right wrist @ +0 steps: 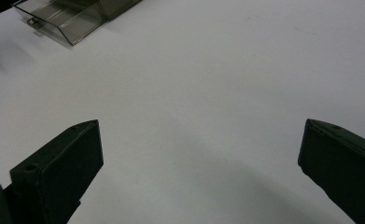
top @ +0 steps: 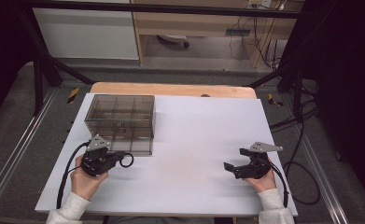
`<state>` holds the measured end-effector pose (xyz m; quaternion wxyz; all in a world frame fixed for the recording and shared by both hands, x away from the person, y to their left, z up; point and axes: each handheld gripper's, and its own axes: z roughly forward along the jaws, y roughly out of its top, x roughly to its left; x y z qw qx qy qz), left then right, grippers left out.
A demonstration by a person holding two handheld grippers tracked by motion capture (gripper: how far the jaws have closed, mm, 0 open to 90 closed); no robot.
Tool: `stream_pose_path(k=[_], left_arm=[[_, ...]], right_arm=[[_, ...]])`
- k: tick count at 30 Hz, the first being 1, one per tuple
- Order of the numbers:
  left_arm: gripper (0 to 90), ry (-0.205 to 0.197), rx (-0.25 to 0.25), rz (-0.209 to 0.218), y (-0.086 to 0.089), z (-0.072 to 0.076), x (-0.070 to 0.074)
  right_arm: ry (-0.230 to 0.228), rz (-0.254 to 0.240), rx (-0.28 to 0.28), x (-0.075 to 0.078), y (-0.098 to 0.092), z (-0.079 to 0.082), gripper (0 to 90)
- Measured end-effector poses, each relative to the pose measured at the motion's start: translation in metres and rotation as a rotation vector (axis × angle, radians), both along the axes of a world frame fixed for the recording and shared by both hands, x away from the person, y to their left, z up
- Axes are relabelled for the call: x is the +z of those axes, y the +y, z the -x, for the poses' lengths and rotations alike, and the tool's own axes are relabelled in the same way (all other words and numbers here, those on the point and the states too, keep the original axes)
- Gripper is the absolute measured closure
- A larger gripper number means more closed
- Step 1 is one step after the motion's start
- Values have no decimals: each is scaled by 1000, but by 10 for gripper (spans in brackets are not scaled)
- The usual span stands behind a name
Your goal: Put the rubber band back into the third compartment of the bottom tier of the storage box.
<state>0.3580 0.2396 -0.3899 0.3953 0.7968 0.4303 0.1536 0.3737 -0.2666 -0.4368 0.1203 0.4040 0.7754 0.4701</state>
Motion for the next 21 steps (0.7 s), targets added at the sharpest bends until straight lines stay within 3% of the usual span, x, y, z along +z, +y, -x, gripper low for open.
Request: stream_pose_path(k=[21], left_arm=[[873,-6,-15,-20,-19,-12,5]], right_arm=[[-1,1,-1,0,0,0,5]])
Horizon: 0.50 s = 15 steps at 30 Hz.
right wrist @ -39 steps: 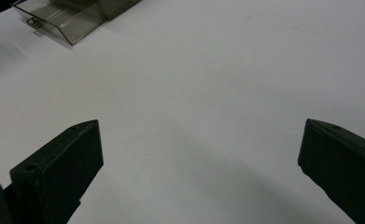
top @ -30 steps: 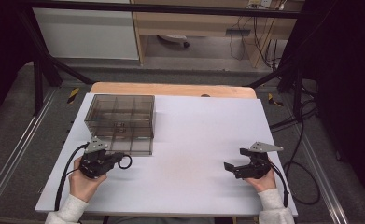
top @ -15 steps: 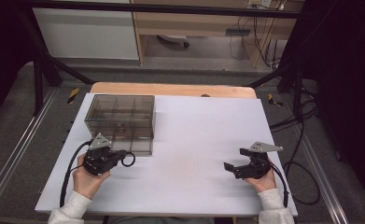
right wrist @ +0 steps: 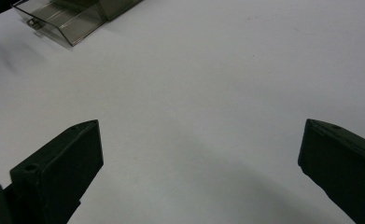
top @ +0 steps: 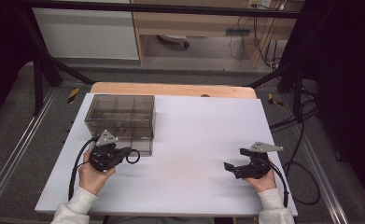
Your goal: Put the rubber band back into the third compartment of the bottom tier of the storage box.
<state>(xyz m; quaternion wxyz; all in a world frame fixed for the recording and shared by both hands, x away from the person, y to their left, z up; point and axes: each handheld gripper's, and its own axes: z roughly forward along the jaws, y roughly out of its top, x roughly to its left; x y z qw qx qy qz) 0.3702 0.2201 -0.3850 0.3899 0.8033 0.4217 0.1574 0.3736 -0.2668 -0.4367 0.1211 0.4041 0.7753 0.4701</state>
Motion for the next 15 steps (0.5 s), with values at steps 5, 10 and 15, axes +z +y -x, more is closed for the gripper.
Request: stream_pose_path(k=[5,10,15], left_arm=[[872,0,8,2,-1,-3,1],[872,2,13,7,0,-5,1],[872,1,19,8,0,-10,1]], right_arm=[[1,-1,0,0,0,0,5],[4,-2,-1,0,0,0,5],[4,-3,-1,0,0,0,5]])
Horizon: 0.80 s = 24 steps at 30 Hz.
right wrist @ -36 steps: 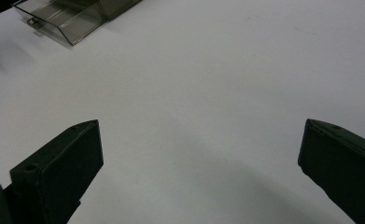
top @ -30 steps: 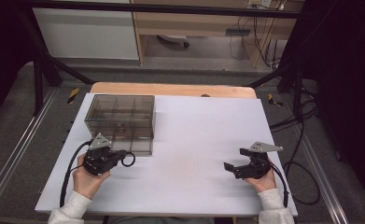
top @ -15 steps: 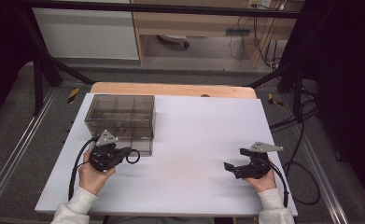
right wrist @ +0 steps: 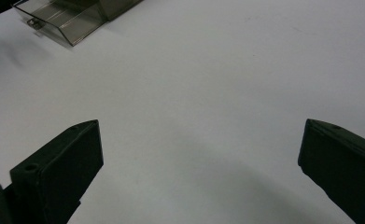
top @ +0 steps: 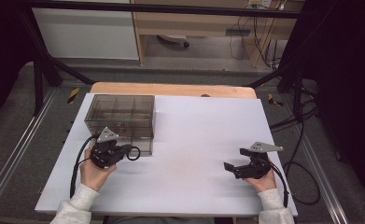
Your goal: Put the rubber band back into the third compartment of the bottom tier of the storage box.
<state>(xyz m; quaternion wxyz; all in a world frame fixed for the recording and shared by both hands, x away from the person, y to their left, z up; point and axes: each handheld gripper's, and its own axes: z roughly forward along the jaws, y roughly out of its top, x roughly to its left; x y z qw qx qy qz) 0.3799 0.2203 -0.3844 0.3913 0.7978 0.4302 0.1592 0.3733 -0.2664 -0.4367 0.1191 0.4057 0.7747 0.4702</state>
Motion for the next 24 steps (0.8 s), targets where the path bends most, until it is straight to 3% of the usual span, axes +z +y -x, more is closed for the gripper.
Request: stream_pose_path(k=[24], left_arm=[[871,12,36,-1,-4,-22,-6]], right_arm=[[2,1,-1,0,0,0,5]])
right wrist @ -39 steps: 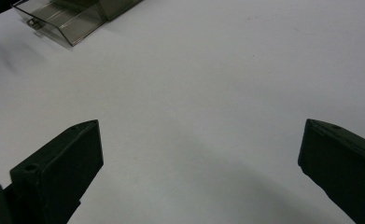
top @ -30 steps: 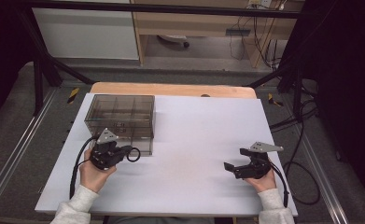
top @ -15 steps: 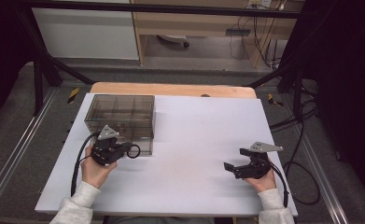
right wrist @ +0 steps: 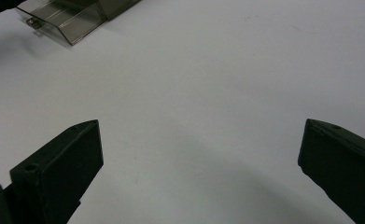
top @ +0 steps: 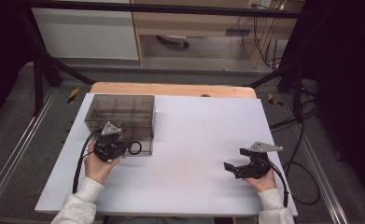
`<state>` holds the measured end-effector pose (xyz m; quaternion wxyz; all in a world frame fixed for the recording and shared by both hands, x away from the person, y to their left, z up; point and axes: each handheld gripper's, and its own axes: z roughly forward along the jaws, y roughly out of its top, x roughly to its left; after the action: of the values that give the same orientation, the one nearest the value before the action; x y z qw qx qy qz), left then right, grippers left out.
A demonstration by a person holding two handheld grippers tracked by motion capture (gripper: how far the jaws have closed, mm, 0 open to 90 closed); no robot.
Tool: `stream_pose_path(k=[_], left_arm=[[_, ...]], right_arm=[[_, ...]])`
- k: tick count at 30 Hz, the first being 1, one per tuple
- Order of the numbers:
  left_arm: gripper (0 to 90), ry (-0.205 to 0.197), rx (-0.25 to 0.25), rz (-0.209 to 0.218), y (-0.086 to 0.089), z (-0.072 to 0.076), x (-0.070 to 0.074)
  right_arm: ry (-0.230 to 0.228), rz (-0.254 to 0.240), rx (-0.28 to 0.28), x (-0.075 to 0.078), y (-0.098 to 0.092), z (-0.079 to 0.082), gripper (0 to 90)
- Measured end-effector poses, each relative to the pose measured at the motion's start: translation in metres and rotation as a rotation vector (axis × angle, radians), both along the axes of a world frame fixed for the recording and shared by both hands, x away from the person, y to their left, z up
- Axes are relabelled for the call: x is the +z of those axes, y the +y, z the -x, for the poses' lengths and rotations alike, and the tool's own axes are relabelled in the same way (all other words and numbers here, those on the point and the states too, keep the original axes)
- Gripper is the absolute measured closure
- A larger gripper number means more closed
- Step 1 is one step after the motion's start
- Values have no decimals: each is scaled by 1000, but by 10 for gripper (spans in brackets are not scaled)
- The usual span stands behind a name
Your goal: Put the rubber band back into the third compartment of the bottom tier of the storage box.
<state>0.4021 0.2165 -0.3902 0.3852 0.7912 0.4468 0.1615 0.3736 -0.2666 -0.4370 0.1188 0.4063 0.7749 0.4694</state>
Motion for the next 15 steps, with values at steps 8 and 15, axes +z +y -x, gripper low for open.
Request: stream_pose_path(k=[8,15], left_arm=[[869,7,10,4,-3,-8,-4],[869,13,28,2,-3,-16,-8]], right_arm=[[0,1,0,0,0,0,5],[-2,4,0,0,0,0,4]])
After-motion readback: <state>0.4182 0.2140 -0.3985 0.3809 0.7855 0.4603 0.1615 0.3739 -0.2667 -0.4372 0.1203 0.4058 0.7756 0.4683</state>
